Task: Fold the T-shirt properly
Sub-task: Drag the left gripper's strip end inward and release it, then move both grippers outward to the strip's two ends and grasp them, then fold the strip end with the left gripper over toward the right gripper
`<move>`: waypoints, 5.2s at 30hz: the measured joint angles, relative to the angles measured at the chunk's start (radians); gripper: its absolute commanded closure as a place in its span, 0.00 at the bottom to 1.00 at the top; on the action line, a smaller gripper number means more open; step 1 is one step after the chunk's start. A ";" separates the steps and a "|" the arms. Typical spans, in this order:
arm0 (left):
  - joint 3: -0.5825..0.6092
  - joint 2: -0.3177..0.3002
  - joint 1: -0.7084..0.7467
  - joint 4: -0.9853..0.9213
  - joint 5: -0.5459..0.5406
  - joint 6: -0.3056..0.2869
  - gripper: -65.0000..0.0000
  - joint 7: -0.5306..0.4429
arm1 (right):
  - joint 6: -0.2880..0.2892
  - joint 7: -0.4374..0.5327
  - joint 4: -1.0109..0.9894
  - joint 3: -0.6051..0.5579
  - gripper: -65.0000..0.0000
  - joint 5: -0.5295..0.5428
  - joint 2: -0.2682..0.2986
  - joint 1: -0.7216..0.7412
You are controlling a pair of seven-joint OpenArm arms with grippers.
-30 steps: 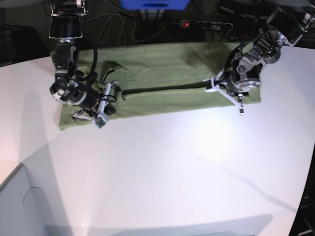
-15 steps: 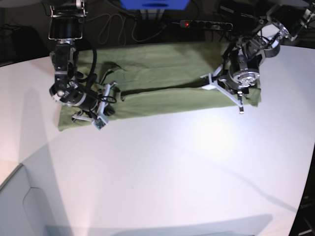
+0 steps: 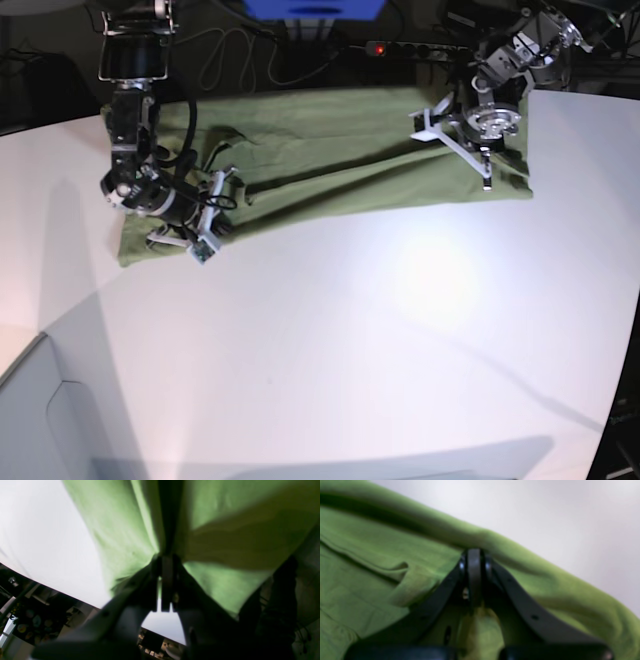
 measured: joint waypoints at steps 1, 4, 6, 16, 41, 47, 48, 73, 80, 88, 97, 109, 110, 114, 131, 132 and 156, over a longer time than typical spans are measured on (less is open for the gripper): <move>-0.002 0.000 -0.001 0.000 0.000 0.000 0.92 0.000 | 0.000 0.000 0.000 0.000 1.00 0.000 0.000 0.000; -0.004 0.000 -0.006 0.000 0.004 0.000 0.78 0.001 | 0.000 0.000 0.000 0.000 1.00 0.000 0.000 0.000; -0.005 0.000 -0.006 0.001 0.003 0.000 0.71 0.001 | 0.000 0.000 0.000 0.000 1.00 0.000 0.000 0.000; -0.114 0.002 0.002 0.095 0.000 0.000 0.63 0.005 | 0.000 0.000 0.000 0.000 1.00 0.001 0.002 -0.001; -0.315 0.144 -0.089 -0.322 0.016 0.008 0.63 -0.285 | 0.000 -0.003 0.002 -0.001 1.00 0.005 0.012 0.000; -0.308 0.144 -0.059 -0.193 -0.010 -0.010 0.63 -0.226 | 0.000 -0.003 0.002 0.000 1.00 0.005 0.023 0.000; -0.309 0.143 -0.055 -0.157 -0.011 -0.012 0.63 -0.195 | 0.000 -0.005 0.005 0.000 1.00 0.005 0.024 -0.001; -1.238 0.397 0.132 -0.006 -0.663 -0.004 0.35 -0.126 | 0.002 -0.053 0.526 0.223 1.00 -0.019 0.024 -0.333; -1.345 0.471 0.089 -0.235 -0.815 -0.007 0.35 -0.127 | 0.001 -0.047 0.529 0.241 1.00 -0.021 0.025 -0.355; -1.345 0.473 0.047 -0.363 -0.866 0.000 0.35 -0.129 | 0.001 -0.045 0.531 0.243 1.00 -0.022 0.025 -0.383; -1.344 0.472 0.048 -0.413 -0.863 0.000 0.35 -0.130 | 0.001 -0.048 0.531 0.243 1.00 -0.022 0.024 -0.400; -1.228 0.470 0.106 -0.443 -0.875 0.000 0.38 -0.250 | 0.001 -0.049 0.552 0.244 1.00 -0.022 0.024 -0.410; -1.225 0.470 0.108 -0.445 -0.872 0.000 0.43 -0.254 | 0.001 -0.048 0.552 0.244 1.00 -0.022 0.024 -0.410; -1.233 0.465 0.113 -0.475 -0.881 0.000 0.68 -0.269 | 0.001 -0.048 0.552 0.244 1.00 -0.022 0.024 -0.410; -1.232 0.487 0.134 -0.248 -0.864 0.012 1.00 -0.250 | 0.001 -0.048 0.596 0.285 1.00 -0.019 0.018 -0.410; -1.233 0.501 0.134 -0.206 -0.863 0.013 1.00 -0.248 | 0.001 -0.049 0.609 0.301 1.00 -0.021 0.014 -0.410; -0.575 0.697 0.113 0.058 -0.525 0.015 1.00 -0.249 | 0.001 -0.049 0.646 0.466 1.00 -0.021 -0.014 -0.430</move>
